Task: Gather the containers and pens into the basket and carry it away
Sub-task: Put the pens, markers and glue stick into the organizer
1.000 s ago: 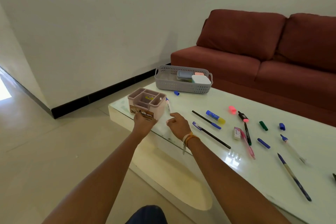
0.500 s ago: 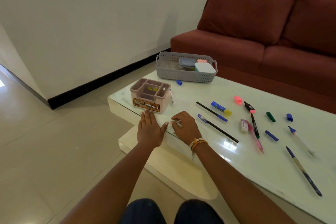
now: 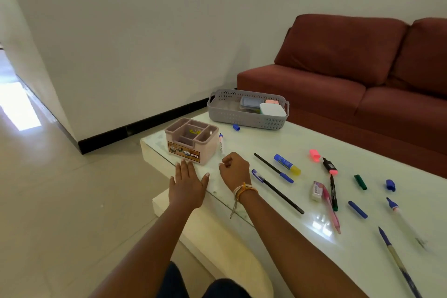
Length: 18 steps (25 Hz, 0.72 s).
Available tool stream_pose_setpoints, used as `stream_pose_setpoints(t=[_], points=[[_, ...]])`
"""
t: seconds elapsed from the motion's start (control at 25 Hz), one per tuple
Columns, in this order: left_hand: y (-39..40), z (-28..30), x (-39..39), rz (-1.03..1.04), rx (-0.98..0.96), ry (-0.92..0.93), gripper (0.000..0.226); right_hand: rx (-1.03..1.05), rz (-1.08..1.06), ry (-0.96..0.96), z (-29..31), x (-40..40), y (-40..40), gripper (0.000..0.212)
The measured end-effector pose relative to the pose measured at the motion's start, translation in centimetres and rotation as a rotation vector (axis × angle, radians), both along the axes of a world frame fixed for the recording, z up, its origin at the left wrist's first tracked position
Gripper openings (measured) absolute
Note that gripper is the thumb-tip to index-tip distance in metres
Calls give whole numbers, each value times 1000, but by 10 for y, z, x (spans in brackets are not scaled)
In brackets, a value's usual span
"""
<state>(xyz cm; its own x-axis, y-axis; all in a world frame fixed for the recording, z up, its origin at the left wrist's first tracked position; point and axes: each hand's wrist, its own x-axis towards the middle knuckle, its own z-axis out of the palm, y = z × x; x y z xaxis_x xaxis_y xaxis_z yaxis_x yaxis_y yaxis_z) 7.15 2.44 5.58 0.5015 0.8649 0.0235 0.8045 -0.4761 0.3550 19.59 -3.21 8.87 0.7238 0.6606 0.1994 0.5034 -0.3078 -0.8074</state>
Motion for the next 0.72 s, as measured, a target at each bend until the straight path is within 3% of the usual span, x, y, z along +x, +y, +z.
stream_pose_setpoints(t=[0.08,0.2,0.28,0.36,0.48,0.56,0.72], points=[[2,4,0,2,-11,57,75,-3,-5,17,-4,-1,3,7],[4,9,-1,-24,-37,149,75,56,-69,91,-5,2,10,21],[6,11,-4,-34,-47,150,75,140,-128,191,0,6,18,14],[7,10,-5,-41,-27,140,75,166,-161,146,-1,11,26,10],[11,16,-5,-57,151,237,69,28,-136,-71,0,22,42,27],[11,19,-5,-79,346,235,54,-157,-89,-84,4,34,59,41],[-8,15,4,-297,622,-93,15,-369,-9,-71,20,57,75,43]])
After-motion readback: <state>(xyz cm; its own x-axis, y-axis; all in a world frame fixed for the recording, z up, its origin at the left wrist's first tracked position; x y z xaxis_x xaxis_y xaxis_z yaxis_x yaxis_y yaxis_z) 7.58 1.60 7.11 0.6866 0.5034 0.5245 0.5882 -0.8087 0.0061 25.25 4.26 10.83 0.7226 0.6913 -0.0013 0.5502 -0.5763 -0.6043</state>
